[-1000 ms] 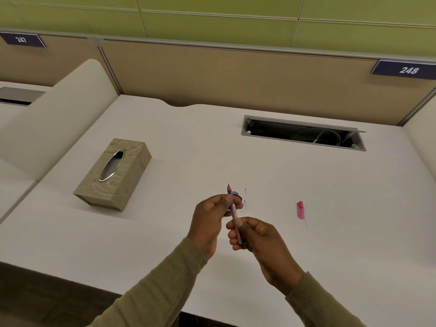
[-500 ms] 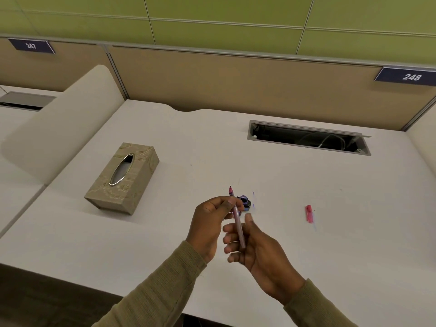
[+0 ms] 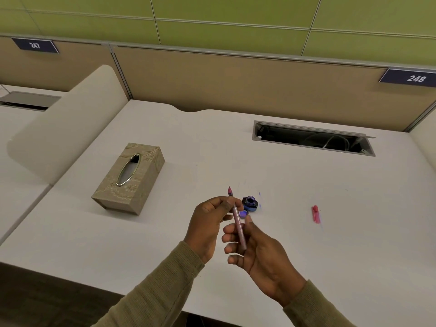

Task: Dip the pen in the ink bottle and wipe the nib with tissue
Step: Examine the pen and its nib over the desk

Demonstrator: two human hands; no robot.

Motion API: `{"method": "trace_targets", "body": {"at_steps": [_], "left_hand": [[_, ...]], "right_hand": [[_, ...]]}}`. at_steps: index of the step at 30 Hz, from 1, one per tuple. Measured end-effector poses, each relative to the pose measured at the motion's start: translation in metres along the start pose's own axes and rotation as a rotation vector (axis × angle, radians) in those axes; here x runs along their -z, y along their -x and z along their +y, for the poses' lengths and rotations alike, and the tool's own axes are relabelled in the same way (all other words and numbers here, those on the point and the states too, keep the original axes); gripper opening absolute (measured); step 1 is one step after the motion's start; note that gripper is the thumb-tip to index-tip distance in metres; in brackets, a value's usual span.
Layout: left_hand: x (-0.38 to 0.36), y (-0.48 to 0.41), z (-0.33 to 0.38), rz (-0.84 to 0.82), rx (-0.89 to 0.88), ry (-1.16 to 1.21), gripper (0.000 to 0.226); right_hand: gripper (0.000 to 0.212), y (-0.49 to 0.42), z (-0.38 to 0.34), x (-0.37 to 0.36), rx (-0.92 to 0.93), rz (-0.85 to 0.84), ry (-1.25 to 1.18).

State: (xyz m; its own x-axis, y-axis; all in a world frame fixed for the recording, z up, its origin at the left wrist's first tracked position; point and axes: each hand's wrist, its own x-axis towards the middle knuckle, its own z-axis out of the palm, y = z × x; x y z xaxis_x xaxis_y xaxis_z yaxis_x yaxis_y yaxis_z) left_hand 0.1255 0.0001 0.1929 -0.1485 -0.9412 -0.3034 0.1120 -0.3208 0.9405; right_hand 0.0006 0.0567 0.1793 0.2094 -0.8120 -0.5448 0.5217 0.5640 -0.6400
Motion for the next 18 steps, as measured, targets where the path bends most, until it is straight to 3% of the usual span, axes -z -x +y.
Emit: {"method": "trace_targets", "body": {"at_steps": [3, 9, 12, 18], "left_hand": [[0.004, -0.001, -0.001, 0.007, -0.006, -0.012, 0.029], [0.008, -0.002, -0.003, 0.008, -0.007, -0.018, 0.029], [0.009, -0.003, -0.005, 0.0, 0.0, -0.033, 0.028], [0.007, -0.005, -0.006, 0.006, -0.003, -0.036, 0.028]], "right_hand": [[0.032, 0.0, 0.002, -0.006, 0.04, 0.055, 0.027], [0.043, 0.0, 0.002, -0.007, -0.014, 0.01, -0.049], [0.037, 0.0, 0.004, -0.01, 0.027, 0.053, 0.048], [0.039, 0.002, 0.005, -0.01, 0.003, 0.063, -0.029]]}}
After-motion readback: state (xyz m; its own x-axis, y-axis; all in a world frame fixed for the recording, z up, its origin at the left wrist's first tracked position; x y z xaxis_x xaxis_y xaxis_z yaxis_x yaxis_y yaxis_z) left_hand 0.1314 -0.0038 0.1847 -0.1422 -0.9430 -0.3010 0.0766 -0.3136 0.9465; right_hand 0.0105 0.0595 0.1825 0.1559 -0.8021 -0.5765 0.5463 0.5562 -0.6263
